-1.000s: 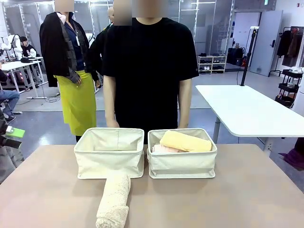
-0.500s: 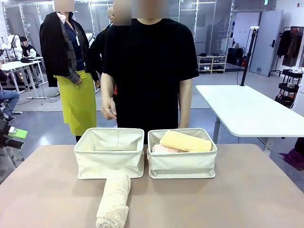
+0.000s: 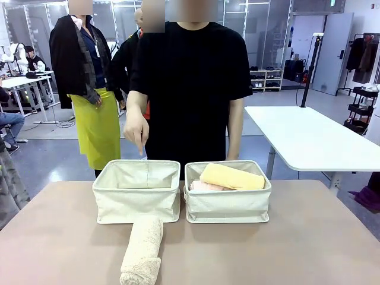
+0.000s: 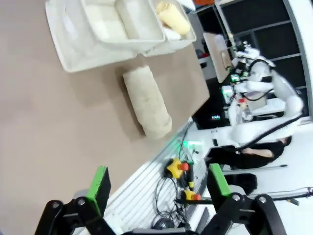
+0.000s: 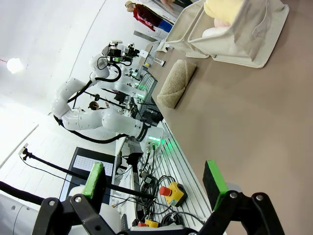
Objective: Divide the towels into two baskets.
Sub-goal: Pick up one hotel-folded towel from the bottom of the table and place it in the Fabric basket indicated by the person.
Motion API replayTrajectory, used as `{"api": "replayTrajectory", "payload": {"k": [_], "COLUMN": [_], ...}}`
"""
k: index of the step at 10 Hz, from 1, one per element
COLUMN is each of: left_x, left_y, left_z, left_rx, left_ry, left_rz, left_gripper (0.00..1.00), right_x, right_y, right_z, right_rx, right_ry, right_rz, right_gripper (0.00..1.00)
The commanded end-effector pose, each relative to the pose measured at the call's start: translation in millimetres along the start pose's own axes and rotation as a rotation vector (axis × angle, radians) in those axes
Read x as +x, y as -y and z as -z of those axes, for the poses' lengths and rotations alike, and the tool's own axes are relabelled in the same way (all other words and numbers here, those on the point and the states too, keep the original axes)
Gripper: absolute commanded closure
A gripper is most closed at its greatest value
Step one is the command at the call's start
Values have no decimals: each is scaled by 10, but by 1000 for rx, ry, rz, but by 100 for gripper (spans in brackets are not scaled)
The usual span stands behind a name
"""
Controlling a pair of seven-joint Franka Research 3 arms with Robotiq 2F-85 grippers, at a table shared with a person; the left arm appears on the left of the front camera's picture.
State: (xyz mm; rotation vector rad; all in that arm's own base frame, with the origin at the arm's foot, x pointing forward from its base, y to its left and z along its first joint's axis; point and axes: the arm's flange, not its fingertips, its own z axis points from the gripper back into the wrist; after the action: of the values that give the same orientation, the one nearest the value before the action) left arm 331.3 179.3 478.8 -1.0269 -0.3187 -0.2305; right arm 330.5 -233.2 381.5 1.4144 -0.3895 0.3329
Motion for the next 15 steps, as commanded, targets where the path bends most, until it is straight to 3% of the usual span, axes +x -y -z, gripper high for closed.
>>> {"api": "replayTrajectory", "payload": {"k": [1,3,5,8,15], "left_x": [108,-84,-241,-229,-351], "left_y": [-203,-594,-801,-796,-862], "left_z": [-208,-344,-413,-414,-333], "left_rx": [-75,-255,-334,-348,-313], "left_ry": [-2,23,57,94,73], "left_rz": [-52,-67,-109,-100,-131], "left_gripper": [0,0,0,0,0], "right_x": [-2,-2,-2,-2,-2], "right_y": [-24,-24,-24,-24,-24], "right_z": [12,12,12,12,12], "right_rx": [1,1,1,1,1], "right_ry": [-3,-3,-3,-3,-3], "right_rz": [-2,-2,-2,-2,-2], "right_gripper": [0,0,0,0,0]}}
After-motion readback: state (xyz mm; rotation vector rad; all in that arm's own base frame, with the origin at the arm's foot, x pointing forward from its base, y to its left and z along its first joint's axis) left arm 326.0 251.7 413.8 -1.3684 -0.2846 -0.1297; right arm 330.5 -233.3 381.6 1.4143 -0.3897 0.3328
